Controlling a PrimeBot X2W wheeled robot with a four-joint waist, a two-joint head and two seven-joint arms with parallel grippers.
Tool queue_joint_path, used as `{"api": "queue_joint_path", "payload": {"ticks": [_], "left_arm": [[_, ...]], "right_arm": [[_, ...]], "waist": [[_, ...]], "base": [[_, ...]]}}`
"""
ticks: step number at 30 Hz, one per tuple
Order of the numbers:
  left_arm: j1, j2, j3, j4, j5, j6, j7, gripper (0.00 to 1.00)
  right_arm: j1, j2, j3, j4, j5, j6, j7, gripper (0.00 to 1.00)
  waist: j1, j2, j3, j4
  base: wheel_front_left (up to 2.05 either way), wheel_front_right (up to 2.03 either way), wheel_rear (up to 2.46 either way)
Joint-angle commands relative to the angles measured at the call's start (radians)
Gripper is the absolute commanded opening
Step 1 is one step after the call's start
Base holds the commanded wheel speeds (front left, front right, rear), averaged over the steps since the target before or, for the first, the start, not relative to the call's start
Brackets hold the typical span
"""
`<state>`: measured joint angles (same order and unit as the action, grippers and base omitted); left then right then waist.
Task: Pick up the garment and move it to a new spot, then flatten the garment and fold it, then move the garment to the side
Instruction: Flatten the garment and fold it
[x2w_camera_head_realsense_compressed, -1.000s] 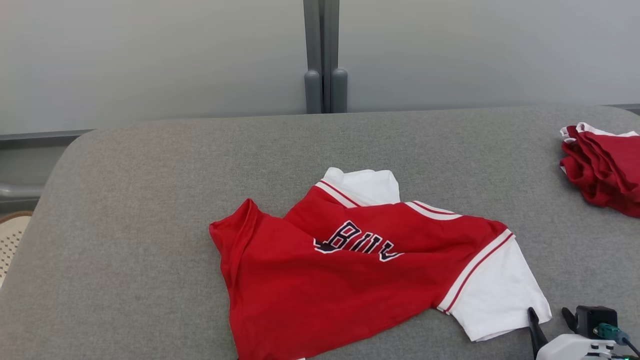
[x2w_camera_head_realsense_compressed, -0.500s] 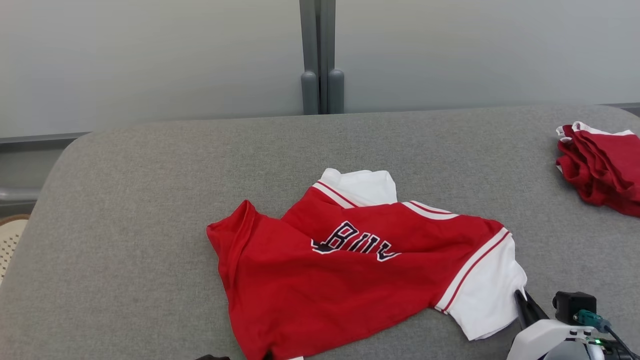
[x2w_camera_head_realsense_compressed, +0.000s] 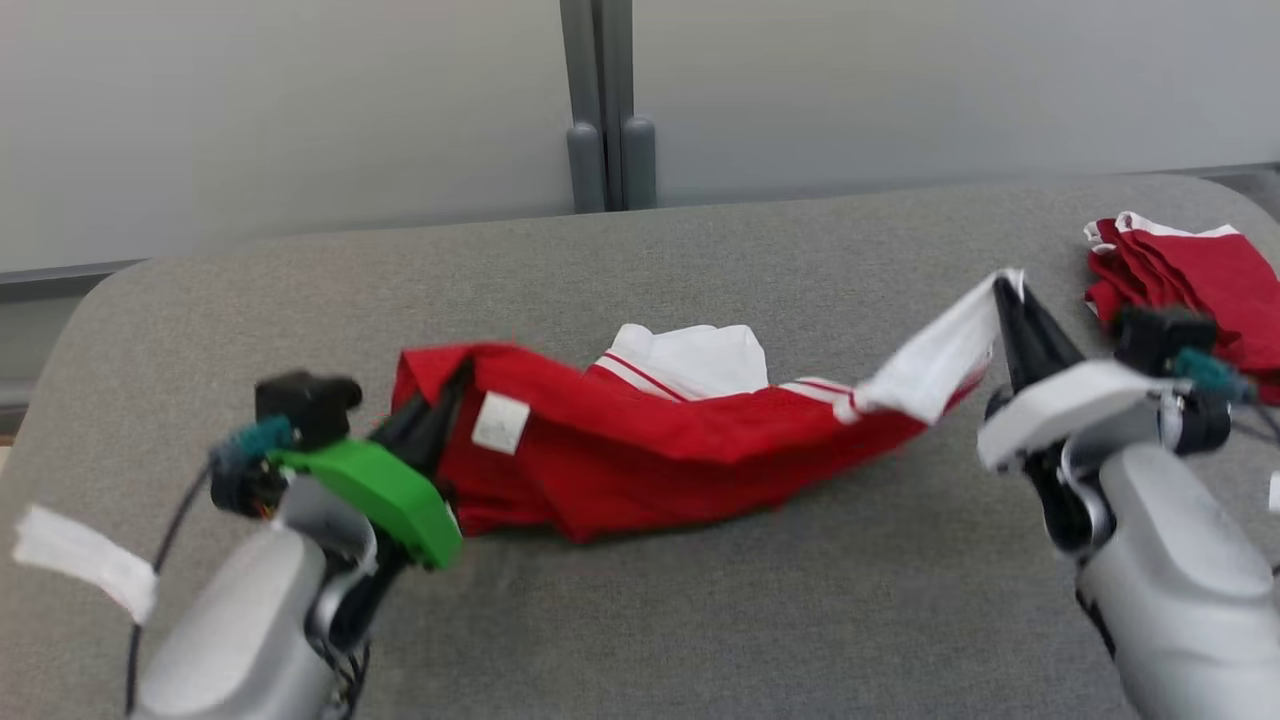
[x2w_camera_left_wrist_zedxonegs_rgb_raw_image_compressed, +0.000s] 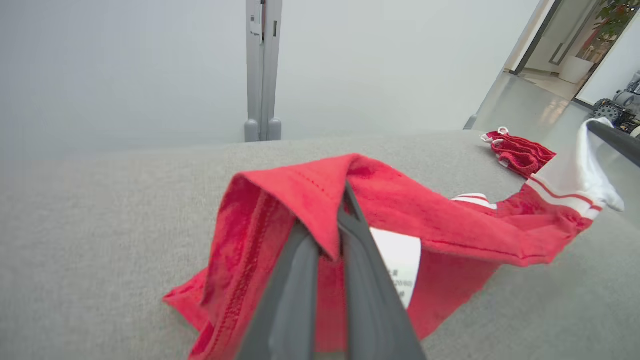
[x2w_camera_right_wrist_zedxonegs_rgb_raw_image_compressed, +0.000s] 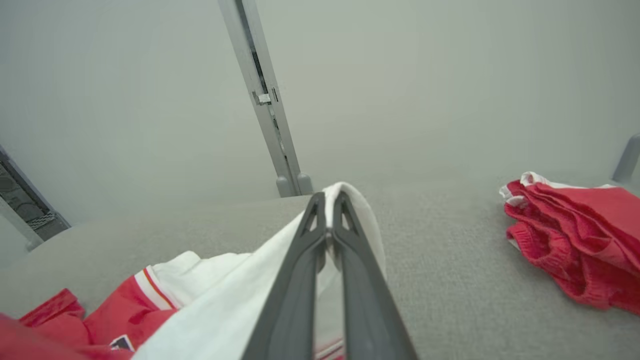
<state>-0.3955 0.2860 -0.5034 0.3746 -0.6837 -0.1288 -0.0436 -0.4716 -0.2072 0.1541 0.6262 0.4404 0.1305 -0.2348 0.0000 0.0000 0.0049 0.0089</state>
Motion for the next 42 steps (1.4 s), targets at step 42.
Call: {"api": "queue_joint_path", "payload": {"ticks": [42], "left_arm": [[-0.690, 0.076, -0.215, 0.360, -0.416, -0.003, -0.180, 0.00]], "right_arm": [[-0.649, -0.056, 0.232, 0.097, 0.311, 0.001, -0.028, 0.00]], "waist": [[0.0000, 0.0000, 0.311, -0.125]], "base": [[0.00, 0.00, 0.00]]}}
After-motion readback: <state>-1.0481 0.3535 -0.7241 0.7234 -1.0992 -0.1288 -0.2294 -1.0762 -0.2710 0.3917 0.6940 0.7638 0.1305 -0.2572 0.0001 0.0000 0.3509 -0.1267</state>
